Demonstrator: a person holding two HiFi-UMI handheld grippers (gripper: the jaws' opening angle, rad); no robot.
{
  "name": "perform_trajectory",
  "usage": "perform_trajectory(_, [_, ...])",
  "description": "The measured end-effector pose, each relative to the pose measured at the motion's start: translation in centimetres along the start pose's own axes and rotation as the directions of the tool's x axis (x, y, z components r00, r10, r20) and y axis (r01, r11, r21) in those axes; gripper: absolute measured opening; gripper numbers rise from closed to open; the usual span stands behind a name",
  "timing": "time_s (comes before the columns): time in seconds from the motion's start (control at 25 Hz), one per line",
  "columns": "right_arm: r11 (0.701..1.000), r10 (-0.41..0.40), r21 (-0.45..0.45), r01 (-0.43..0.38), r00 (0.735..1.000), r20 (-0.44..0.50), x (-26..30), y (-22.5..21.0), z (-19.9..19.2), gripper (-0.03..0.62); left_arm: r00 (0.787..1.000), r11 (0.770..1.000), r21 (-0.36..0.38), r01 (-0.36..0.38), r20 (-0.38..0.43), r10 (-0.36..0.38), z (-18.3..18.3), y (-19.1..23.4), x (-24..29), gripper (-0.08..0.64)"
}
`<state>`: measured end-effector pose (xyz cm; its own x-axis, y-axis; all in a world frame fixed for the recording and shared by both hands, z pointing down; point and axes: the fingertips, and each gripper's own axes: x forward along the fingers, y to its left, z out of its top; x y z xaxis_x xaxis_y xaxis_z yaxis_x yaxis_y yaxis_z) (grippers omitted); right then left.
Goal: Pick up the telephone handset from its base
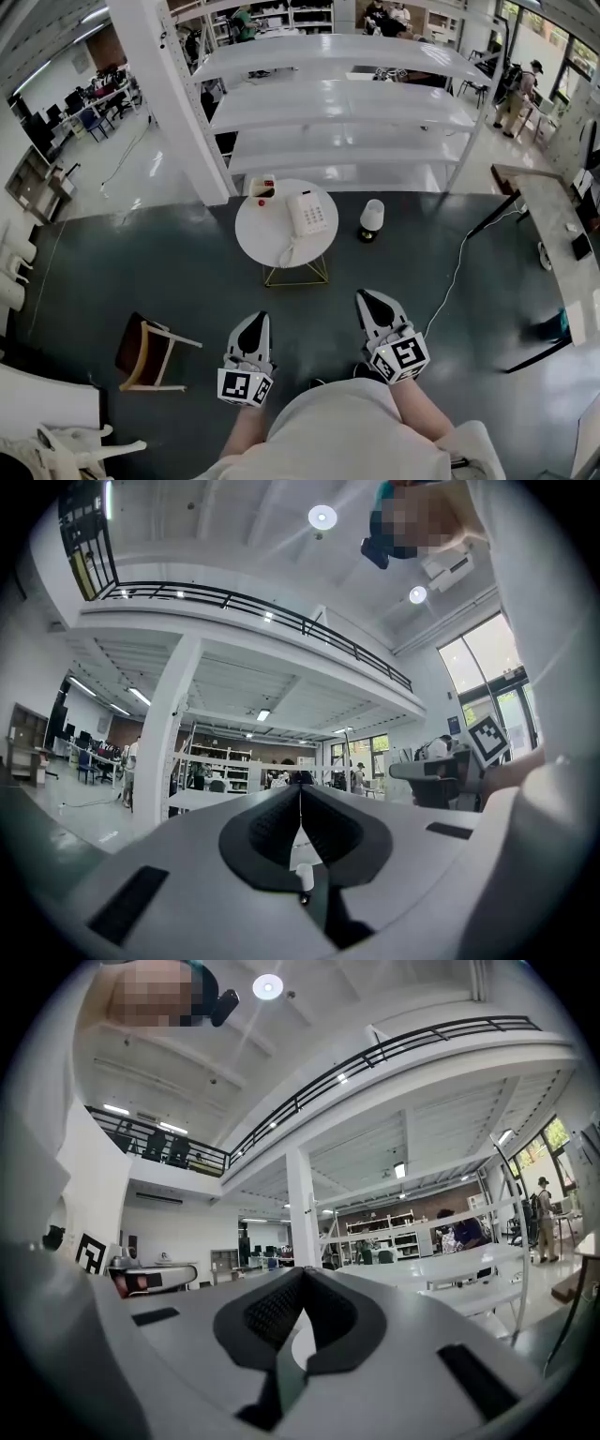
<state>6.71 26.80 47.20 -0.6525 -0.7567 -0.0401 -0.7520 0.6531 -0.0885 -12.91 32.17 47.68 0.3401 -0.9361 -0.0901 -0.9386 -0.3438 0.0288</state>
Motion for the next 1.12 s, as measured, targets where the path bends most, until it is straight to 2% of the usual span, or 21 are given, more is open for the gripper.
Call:
perform_trajectory(0.56, [1.000,-0.008,-0.001,0.008,1.000,0.001,1.7,0.7,-0.2,0.008,1.000,1.000,-0.017,-0.005,0.013,0.006,0.3,2.1,-0.3,0.021])
perform_trajectory(0.84, [1.000,-0.006,-0.010,0.006,1.000,-0.008,2.5,1.2,-0.6,0.008,0.999,1.000,0.009,0.010,0.044,-0.011,1.0,2.4,-0.4,0.021])
perform_trajectory(1.12, [1.000,-0.004,-0.010,0.004,1.000,-0.015,4.2,1.0,-1.0,0.008,0.999,1.000,-0.018,0.007,0.036,-0.006,0.7,3.9,0.4,0.021])
